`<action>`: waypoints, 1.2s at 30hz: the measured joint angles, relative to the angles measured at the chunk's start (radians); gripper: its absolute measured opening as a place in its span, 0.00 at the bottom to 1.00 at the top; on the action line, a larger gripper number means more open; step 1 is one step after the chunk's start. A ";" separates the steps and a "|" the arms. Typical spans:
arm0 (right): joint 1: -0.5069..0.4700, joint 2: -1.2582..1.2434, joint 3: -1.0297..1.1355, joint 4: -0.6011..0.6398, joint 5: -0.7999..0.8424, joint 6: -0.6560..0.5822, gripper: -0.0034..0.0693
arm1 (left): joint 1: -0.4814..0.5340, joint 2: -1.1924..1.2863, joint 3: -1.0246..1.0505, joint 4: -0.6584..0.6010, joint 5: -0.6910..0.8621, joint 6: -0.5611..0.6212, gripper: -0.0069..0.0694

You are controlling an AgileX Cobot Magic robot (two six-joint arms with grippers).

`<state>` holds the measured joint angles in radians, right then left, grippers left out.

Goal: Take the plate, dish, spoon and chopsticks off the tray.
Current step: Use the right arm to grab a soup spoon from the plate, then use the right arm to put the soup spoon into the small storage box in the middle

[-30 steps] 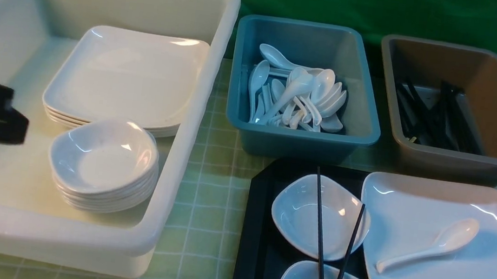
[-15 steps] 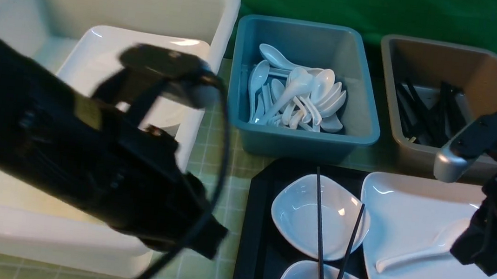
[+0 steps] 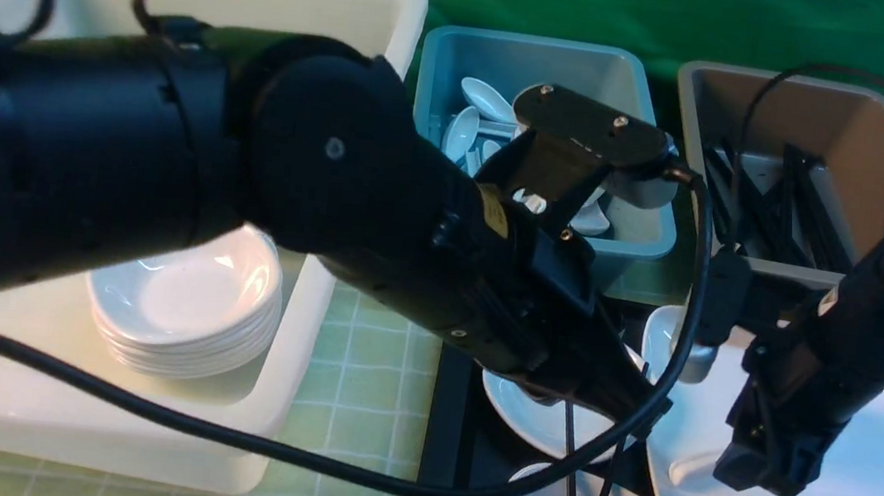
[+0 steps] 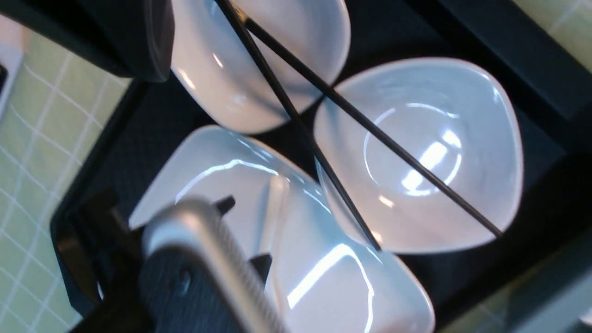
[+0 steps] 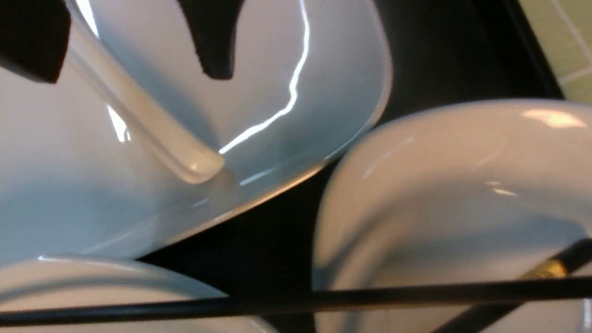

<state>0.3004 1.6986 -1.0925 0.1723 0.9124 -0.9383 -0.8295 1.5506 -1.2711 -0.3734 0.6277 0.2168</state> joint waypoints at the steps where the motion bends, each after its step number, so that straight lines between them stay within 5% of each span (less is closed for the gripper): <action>1: 0.008 0.016 0.000 -0.020 -0.024 -0.003 0.60 | 0.000 0.008 0.000 0.009 -0.006 0.001 0.07; 11: 0.027 0.116 0.000 -0.083 -0.097 -0.020 0.54 | 0.000 0.032 0.000 0.066 -0.012 0.001 0.07; 14: 0.027 0.124 -0.006 -0.089 -0.103 -0.022 0.44 | 0.000 0.032 0.000 0.073 -0.013 0.001 0.07; 19: 0.027 0.119 -0.011 -0.091 -0.083 -0.022 0.12 | 0.010 0.032 0.000 0.075 -0.037 -0.007 0.07; 29: 0.027 -0.084 -0.147 -0.067 -0.052 0.091 0.11 | 0.120 0.032 -0.014 0.074 -0.117 -0.054 0.07; 36: 0.027 -0.031 -0.399 0.204 -0.273 0.051 0.11 | 0.253 0.031 -0.090 0.077 -0.133 -0.058 0.07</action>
<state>0.3277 1.6679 -1.4916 0.3761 0.6395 -0.8870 -0.5762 1.5814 -1.3614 -0.2965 0.4942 0.1592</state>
